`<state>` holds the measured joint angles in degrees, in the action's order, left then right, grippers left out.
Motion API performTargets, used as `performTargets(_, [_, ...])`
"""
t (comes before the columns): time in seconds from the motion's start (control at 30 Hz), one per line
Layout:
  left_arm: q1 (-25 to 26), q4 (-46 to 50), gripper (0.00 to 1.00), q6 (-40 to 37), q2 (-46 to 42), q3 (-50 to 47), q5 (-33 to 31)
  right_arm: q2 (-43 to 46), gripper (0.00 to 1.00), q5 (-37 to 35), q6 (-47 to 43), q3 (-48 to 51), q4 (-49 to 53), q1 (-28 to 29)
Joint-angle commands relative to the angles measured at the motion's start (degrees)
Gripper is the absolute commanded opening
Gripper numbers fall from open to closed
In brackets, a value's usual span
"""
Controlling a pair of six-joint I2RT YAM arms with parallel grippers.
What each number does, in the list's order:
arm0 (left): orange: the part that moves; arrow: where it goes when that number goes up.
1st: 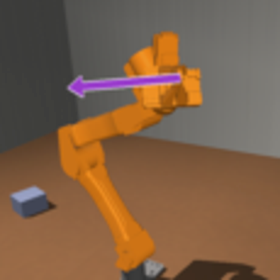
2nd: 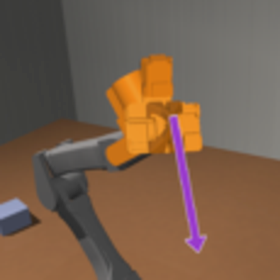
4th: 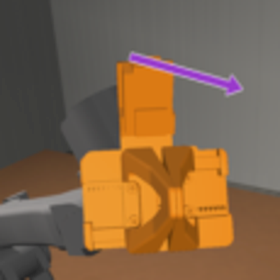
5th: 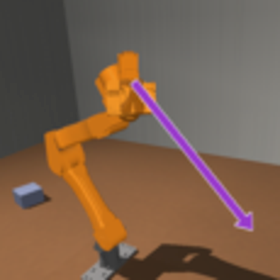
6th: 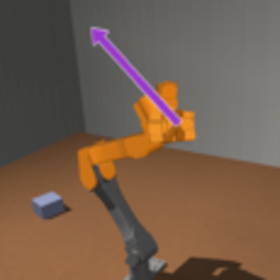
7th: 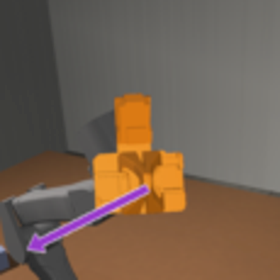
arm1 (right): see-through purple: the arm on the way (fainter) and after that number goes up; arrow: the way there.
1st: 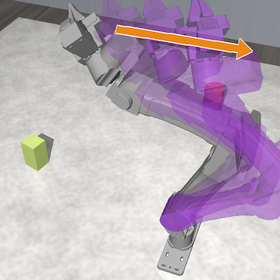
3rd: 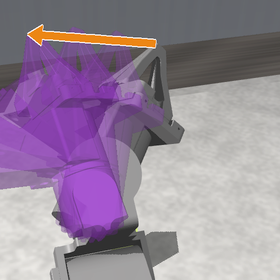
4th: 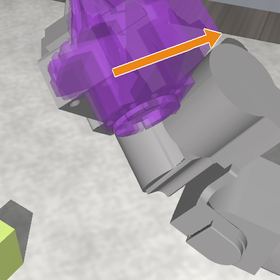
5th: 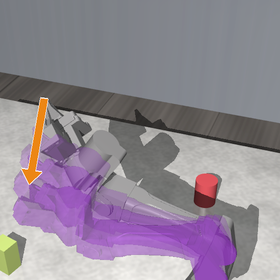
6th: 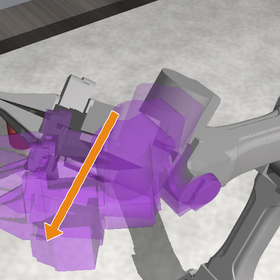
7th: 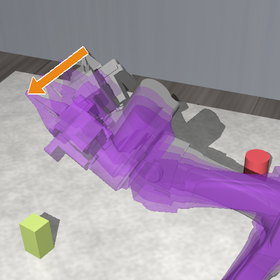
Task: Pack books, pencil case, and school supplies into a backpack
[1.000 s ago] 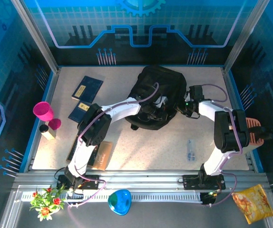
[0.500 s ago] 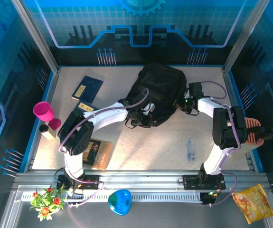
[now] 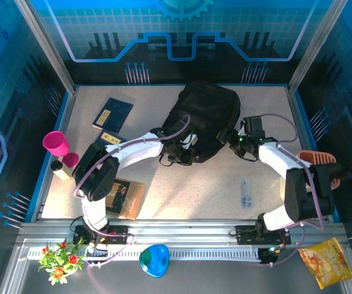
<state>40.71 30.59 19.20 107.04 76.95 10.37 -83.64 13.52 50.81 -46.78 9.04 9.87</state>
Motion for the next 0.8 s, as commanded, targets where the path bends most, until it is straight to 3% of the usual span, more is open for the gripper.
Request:
performTargets(0.0, [-0.2,-0.3,0.00,-1.5,-1.5,-0.1,1.7,0.8,0.70,-2.4,7.8,2.1,1.8,4.3])
performTargets(0.2, [-0.2,-0.4,0.00,-1.4,-1.5,-0.8,1.5,-4.3,0.67,-5.5,11.2,-0.8,1.9,9.4])
performTargets(0.37, [-0.3,0.7,0.00,-1.6,-2.0,-1.2,-0.3,-9.0,0.46,-8.1,10.7,-3.3,4.1,10.9])
performTargets(0.5, [-0.4,1.5,0.00,-1.3,-4.4,-3.4,-8.9,-9.4,0.27,-13.3,9.7,-3.3,5.3,10.8])
performTargets(0.6, [-1.1,1.0,0.00,-1.7,-7.3,-6.5,-13.8,-9.2,0.22,-16.5,8.1,-3.3,6.2,10.4])
performTargets(0.77, [-4.1,0.4,0.00,-2.0,-9.9,-11.0,-15.8,-9.4,0.18,-18.4,5.7,-4.5,6.3,9.8])
